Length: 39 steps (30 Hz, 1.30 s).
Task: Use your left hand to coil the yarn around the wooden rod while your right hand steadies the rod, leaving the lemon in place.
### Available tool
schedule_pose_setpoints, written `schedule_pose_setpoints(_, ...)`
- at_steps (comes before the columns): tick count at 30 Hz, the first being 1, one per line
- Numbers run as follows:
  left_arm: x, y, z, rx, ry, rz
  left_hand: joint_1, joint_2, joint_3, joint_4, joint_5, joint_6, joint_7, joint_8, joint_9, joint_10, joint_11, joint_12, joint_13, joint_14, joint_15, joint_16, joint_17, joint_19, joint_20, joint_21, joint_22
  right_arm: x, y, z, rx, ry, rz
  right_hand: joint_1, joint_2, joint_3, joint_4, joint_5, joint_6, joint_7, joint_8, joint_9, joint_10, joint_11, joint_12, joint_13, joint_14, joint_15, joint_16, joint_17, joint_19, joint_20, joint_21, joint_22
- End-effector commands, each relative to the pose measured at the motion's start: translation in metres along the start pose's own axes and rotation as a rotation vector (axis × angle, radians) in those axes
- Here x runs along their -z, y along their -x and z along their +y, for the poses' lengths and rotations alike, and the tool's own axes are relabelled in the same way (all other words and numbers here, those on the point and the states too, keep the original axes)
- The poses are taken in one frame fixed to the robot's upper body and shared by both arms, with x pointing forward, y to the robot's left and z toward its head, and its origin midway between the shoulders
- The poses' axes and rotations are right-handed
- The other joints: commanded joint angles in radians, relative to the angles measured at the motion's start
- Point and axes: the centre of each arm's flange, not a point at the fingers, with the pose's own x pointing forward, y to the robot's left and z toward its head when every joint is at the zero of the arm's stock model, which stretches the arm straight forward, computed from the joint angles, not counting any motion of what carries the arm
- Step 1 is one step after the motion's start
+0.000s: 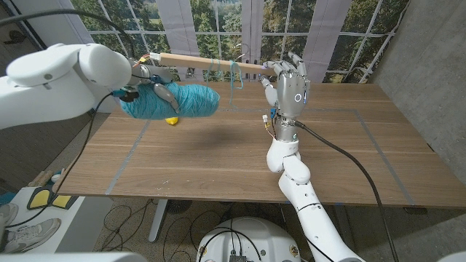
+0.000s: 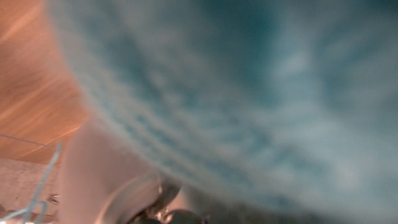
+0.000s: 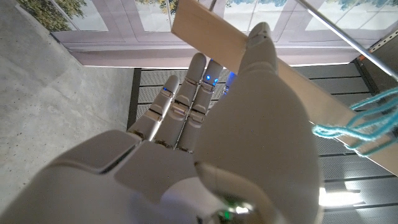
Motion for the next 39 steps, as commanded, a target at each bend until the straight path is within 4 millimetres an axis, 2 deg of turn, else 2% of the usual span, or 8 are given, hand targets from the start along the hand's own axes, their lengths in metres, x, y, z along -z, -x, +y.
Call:
schedule_pose_setpoints(1,-0.042,0.009,-0.017,0.032,-0.090,-0.121,0.020,0.102,0.263,0.255,0.003,0.096,-0.091,0.004,-0.001,0.039,-0.081,0.040,0.623,0.256,-0.196,0.179,0.235,0.010,-0.123,0.004,0.050,0.010,-0.013,0.018,-0.046,0.150,0.070,0.146,0.153,-0.002,0.005,0.006,0.035,-0.023,0.004,0.006,0.103,-0.092,0.002,0.007,0.010,-0.104,-0.002,0.006,-0.007,-0.120,0.010,0.000)
schedule_pose_setpoints(10,-0.068,0.019,-0.021,0.034,-0.170,-0.164,0.020,0.102,0.263,0.254,0.003,0.094,-0.091,0.003,-0.001,0.040,-0.082,0.041,0.623,0.256,-0.196,0.181,0.235,0.008,-0.123,0.002,0.045,0.022,-0.020,0.028,-0.111,0.260,0.144,0.147,0.153,-0.006,0.007,0.006,0.036,-0.023,0.002,0.006,0.103,-0.089,-0.001,0.007,0.010,-0.104,-0.003,0.011,-0.014,-0.119,0.010,0.000)
schedule_pose_setpoints(20,-0.091,0.040,-0.020,0.001,-0.227,-0.211,0.021,0.102,0.265,0.252,0.002,0.095,-0.092,0.003,-0.002,0.037,-0.084,0.042,0.624,0.254,-0.197,0.182,0.236,0.008,-0.123,0.003,0.043,0.043,-0.016,0.038,-0.161,0.329,0.199,0.148,0.153,-0.010,0.010,0.007,0.036,-0.022,-0.001,0.006,0.104,-0.089,-0.002,0.011,0.010,-0.103,-0.006,0.016,-0.019,-0.118,0.011,-0.001)
schedule_pose_setpoints(31,-0.095,0.080,0.002,-0.171,-0.202,-0.249,0.021,0.104,0.264,0.251,0.000,0.094,-0.093,0.003,-0.001,0.037,-0.084,0.042,0.623,0.257,-0.197,0.182,0.231,0.005,-0.124,0.005,0.043,0.059,-0.008,0.048,-0.209,0.423,0.204,0.150,0.154,-0.013,0.012,0.007,0.037,-0.022,-0.003,0.007,0.106,-0.088,-0.006,0.010,0.010,-0.103,-0.008,0.021,-0.022,-0.117,0.012,-0.001)
schedule_pose_setpoints(39,-0.097,0.097,0.014,-0.264,-0.191,-0.270,0.019,0.103,0.266,0.254,-0.001,0.094,-0.094,0.003,-0.001,0.039,-0.085,0.043,0.623,0.251,-0.196,0.182,0.235,0.005,-0.123,0.006,0.042,0.061,-0.003,0.049,-0.221,0.441,0.158,0.152,0.154,-0.015,0.013,0.008,0.038,-0.024,-0.004,0.008,0.107,-0.088,-0.006,0.012,0.010,-0.104,-0.010,0.023,-0.023,-0.118,0.014,-0.001)
